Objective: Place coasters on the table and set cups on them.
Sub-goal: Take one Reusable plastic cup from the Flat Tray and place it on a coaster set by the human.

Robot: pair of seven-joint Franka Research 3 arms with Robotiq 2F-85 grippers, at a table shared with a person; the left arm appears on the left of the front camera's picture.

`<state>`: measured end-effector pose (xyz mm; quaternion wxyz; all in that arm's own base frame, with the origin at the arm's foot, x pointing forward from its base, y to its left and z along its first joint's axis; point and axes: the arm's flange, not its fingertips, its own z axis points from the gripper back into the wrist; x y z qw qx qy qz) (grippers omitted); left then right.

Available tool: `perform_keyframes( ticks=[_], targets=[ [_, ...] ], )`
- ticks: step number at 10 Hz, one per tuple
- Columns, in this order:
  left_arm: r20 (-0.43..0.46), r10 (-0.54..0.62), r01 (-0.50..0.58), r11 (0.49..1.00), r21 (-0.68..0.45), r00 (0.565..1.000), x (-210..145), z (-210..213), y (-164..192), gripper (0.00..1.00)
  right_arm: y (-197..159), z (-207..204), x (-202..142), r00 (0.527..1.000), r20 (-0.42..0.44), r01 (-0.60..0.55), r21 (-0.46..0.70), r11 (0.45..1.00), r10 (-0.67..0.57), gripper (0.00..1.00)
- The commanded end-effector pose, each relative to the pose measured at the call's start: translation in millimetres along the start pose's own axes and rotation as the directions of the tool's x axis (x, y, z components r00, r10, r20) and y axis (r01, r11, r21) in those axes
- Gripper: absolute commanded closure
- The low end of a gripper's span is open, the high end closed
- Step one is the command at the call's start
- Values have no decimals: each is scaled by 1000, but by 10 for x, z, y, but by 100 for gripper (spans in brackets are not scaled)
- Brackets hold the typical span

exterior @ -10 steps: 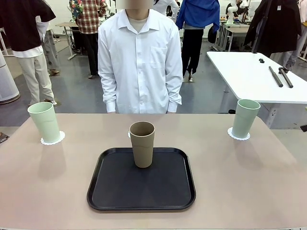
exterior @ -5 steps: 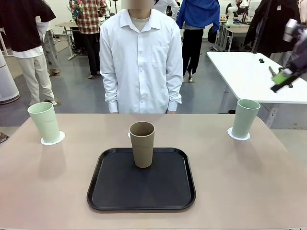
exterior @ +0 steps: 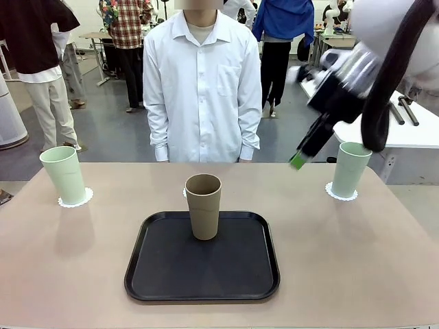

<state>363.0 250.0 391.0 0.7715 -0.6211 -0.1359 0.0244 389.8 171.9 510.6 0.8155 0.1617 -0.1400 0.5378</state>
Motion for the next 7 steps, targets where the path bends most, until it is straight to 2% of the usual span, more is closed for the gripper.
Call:
perform_keyframes(
  ticks=[1,4,7],
  targets=[
    [9,-5,5,1000,0,1000,-19,5,-23,0,-137,-344,-77,998,-59,-8,-11,1000,7,0],
    [9,-5,5,1000,0,1000,-19,5,-23,0,-166,-709,-94,997,-76,-27,25,999,29,0],
    [9,-5,5,1000,0,1000,-19,5,-23,0,-122,-710,-94,997,-74,-8,41,999,11,0]
  ],
)
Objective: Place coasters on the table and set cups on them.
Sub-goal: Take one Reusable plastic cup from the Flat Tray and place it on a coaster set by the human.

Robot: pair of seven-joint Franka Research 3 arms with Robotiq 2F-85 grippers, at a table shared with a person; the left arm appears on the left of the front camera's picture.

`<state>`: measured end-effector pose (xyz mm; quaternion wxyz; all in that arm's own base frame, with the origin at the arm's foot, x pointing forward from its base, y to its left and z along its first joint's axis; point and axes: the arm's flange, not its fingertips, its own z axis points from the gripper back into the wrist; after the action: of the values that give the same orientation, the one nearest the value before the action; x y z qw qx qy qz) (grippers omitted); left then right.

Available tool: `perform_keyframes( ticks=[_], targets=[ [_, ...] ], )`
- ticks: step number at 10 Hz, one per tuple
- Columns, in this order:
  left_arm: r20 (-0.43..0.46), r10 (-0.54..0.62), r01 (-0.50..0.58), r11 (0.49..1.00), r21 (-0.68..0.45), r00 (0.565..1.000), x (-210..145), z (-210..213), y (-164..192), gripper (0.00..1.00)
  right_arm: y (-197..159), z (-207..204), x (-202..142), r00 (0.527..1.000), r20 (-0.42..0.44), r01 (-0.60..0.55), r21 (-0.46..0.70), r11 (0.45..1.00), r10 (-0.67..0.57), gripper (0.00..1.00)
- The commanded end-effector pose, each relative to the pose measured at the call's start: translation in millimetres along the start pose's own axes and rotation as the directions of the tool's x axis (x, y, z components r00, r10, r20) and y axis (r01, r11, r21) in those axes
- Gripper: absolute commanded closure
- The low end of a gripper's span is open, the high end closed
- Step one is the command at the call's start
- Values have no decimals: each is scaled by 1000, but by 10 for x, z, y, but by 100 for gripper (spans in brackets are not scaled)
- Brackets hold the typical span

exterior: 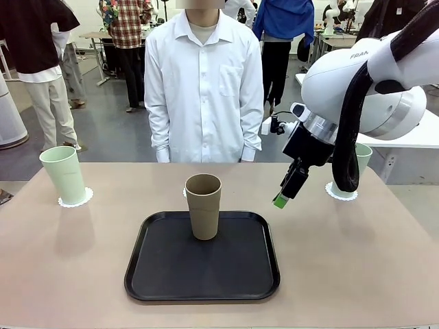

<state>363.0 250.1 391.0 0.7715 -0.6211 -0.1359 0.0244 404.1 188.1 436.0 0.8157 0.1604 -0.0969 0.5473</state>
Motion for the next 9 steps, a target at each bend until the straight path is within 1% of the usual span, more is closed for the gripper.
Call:
perform_keyframes(
  ticks=[1,5,6,7,8,9],
  targets=[
    [8,-5,5,1000,0,1000,-19,5,-23,0,37,42,14,1000,0,-7,-6,1000,7,0],
    [8,-5,5,1000,0,1000,-19,5,-23,0,23,35,15,1000,5,-6,-5,1000,6,0],
    [8,-5,5,1000,0,1000,-19,5,-23,0,-26,44,-60,962,271,-22,10,1000,18,0],
    [8,-5,5,1000,0,1000,-19,5,-23,0,-156,-72,-125,877,481,-48,83,995,2,0],
    [8,-5,5,1000,0,1000,-19,5,-23,0,-334,-225,-194,765,639,-22,147,989,-78,0],
    [8,-5,5,1000,0,1000,-19,5,-23,0,-470,-338,-275,654,747,-12,173,985,-123,0]
  ],
)
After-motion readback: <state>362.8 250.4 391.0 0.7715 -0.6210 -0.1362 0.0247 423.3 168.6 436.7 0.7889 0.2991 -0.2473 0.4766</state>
